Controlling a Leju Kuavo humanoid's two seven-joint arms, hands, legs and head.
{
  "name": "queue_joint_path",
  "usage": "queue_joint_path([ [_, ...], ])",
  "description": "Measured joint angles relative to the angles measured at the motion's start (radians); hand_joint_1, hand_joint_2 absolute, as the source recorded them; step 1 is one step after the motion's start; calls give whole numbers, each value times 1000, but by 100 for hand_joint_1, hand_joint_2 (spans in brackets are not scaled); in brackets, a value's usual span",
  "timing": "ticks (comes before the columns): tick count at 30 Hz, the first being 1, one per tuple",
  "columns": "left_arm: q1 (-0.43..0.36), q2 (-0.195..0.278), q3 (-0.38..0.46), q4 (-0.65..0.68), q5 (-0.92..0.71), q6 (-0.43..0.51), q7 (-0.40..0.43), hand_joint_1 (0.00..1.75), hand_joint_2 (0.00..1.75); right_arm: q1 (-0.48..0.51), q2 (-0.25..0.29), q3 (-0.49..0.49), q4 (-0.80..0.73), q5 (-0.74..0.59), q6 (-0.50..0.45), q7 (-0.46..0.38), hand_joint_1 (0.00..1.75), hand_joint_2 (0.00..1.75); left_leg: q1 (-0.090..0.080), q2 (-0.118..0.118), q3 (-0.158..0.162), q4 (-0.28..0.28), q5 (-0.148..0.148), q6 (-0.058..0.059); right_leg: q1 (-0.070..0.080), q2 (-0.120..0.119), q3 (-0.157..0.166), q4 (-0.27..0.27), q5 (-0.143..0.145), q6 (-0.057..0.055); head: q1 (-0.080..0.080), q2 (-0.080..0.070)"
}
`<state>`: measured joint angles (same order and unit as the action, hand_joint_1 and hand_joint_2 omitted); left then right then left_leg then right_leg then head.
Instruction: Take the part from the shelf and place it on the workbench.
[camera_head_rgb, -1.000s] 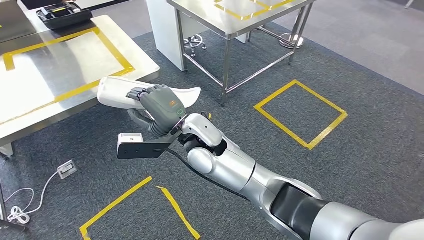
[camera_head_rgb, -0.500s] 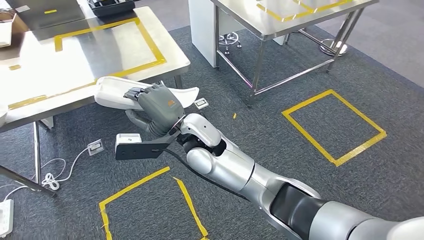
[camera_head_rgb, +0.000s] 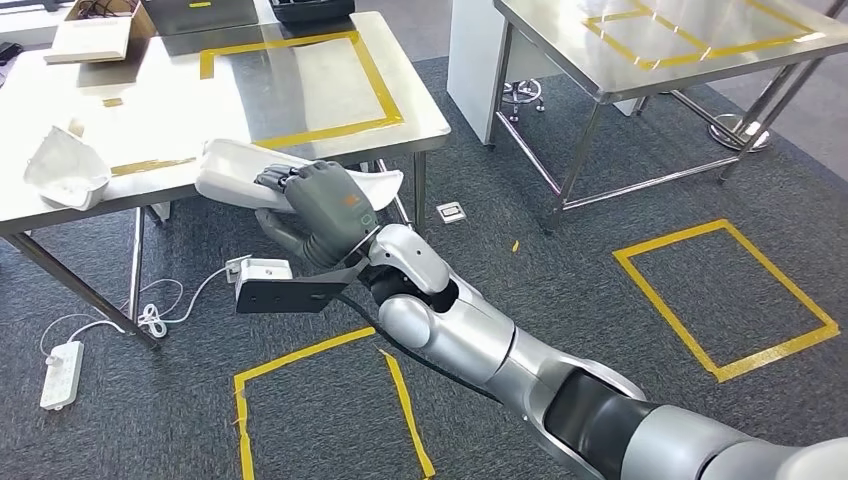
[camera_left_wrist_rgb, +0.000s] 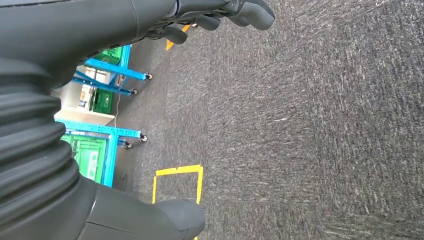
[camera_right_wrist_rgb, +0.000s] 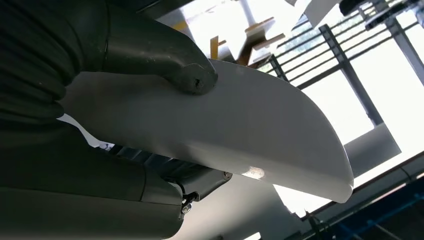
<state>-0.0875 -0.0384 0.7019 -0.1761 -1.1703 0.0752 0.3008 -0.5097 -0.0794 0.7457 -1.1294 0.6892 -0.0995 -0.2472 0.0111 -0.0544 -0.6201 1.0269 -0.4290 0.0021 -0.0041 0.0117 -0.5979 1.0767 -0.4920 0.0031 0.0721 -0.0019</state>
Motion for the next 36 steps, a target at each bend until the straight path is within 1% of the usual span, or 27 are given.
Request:
queue_joint_path([
  [1,0,0,2,0,1,1,0,0,175,-2,0,-7,-6,-4,-11,0,175,175,-1,-3,-2,2,0,-6,1,5,14,-35,10,-3,0,0],
  [4,4,0,8,0,3,7,0,0,175,-4,-1,-28,-23,-14,-27,1,175,175,-3,-3,-6,3,-1,-6,0,7,16,-53,13,0,0,0],
  [6,6,3,10,0,3,8,2,0,175,-3,-1,-41,-33,-18,-30,0,175,175,-8,-1,2,-17,3,3,-4,6,24,-54,31,6,0,0],
  [8,5,5,13,0,3,9,5,0,175,-2,-1,-49,-41,-18,-32,-1,175,175,-9,0,38,-67,12,17,-4,5,32,-52,53,13,0,0],
  [9,5,5,14,0,2,10,7,0,175,-4,-1,-52,-44,-18,-33,-2,175,175,-6,1,59,-92,18,23,-3,3,29,-44,49,16,1,0],
  [10,5,5,15,0,1,10,8,0,175,-7,-1,-54,-47,-18,-33,-2,175,175,-1,1,75,-109,23,25,-3,3,18,-22,28,20,1,0],
  [12,6,5,16,0,0,9,10,0,175,-10,-3,-57,-51,-18,-34,-5,175,175,10,4,85,-120,28,19,-11,2,-30,68,-37,30,0,0],
  [13,7,5,17,0,0,8,10,0,175,-8,-4,-57,-51,-18,-34,-5,175,175,17,5,84,-119,26,12,-18,2,-58,117,-63,36,0,0],
  [14,9,4,18,1,0,8,10,0,175,-3,-6,-57,-51,-18,-33,-6,175,175,25,5,82,-116,23,2,-26,1,-76,146,-73,42,0,0],
  [15,12,2,19,2,-1,7,10,0,175,1,-6,-58,-51,-18,-33,-6,175,175,36,4,81,-109,18,-11,-36,0,-77,140,-62,52,1,0],
  [16,14,0,20,2,-1,7,10,0,175,2,-7,-58,-51,-18,-33,-6,175,175,50,3,79,-97,9,-27,-48,-2,-58,99,-34,66,1,0],
  [17,16,-1,21,2,-2,7,10,0,175,4,-8,-58,-51,-18,-33,-6,175,175,62,2,74,-79,-4,-47,-60,0,-33,44,-6,87,2,0],
  [18,16,1,21,2,-3,6,10,0,175,5,-9,-58,-51,-18,-33,-6,175,175,72,0,67,-56,-19,-66,-67,6,-16,0,3,102,7,0],
  [19,15,3,21,1,-4,6,10,0,175,7,-10,-59,-51,-18,-32,-7,175,175,77,-1,58,-35,-34,-83,-68,8,-8,-19,-2,102,12,0],
  [20,15,4,21,0,-5,6,11,0,175,11,-11,-60,-52,-18,-32,-6,175,175,78,-1,49,-19,-47,-96,-67,11,-12,-14,-16,93,16,0],
  [22,15,4,21,0,-9,6,12,0,175,18,-13,-64,-54,-19,-32,-4,175,175,79,-1,46,-4,-65,-110,-66,6,-17,15,-36,51,18,0],
  [23,14,3,21,0,-11,5,12,0,175,20,-14,-67,-56,-19,-32,-3,175,175,79,6,46,7,-64,-114,-68,6,-12,21,-38,38,16,0],
  [24,11,4,21,-1,-12,5,12,0,175,21,-14,-70,-58,-19,-32,-2,175,175,78,17,37,33,-56,-112,-66,4,-1,23,-45,27,14,0],
  [25,7,3,21,-1,-13,5,11,0,175,21,-15,-72,-60,-19,-32,-2,175,175,74,31,10,78,-47,-108,-62,3,15,19,-51,19,13,0],
  [27,2,3,21,-1,-14,5,11,0,175,23,-16,-75,-62,-19,-32,-2,175,175,59,53,-80,204,-52,-92,-52,-5,53,-1,-68,7,11,0],
  [28,3,2,21,-1,-15,5,12,0,175,24,-16,-75,-62,-19,-32,-1,175,175,50,56,-128,253,-75,-83,-47,-7,76,-14,-76,4,11,0],
  [30,7,2,21,0,-17,5,13,0,175,27,-17,-75,-62,-19,-32,1,175,175,29,57,-192,277,-132,-58,-35,-8,131,-45,-96,-1,11,0],
  [31,10,2,21,0,-18,5,14,0,175,28,-17,-75,-62,-19,-32,2,175,175,17,56,-204,246,-140,-41,-30,-8,163,-61,-107,-3,10,0],
  [32,12,2,21,0,-19,5,14,0,175,29,-17,-75,-62,-19,-33,2,175,175,4,56,-206,193,-111,-21,-24,-8,195,-77,-120,-5,10,0],
  [34,20,4,21,2,-19,5,14,0,175,35,-18,-75,-61,-18,-34,2,175,175,-27,52,-195,51,45,18,-13,-6,256,-109,-150,-6,6,0],
  [35,23,5,21,3,-19,4,15,0,175,38,-18,-75,-60,-18,-34,3,175,175,-37,48,-187,2,113,30,-7,-4,282,-126,-168,-6,3,0],
  [36,26,6,21,3,-19,3,17,0,175,39,-17,-75,-62,-18,-34,4,175,175,-42,44,-177,-27,153,32,0,0,309,-136,-180,-6,2,0],
])
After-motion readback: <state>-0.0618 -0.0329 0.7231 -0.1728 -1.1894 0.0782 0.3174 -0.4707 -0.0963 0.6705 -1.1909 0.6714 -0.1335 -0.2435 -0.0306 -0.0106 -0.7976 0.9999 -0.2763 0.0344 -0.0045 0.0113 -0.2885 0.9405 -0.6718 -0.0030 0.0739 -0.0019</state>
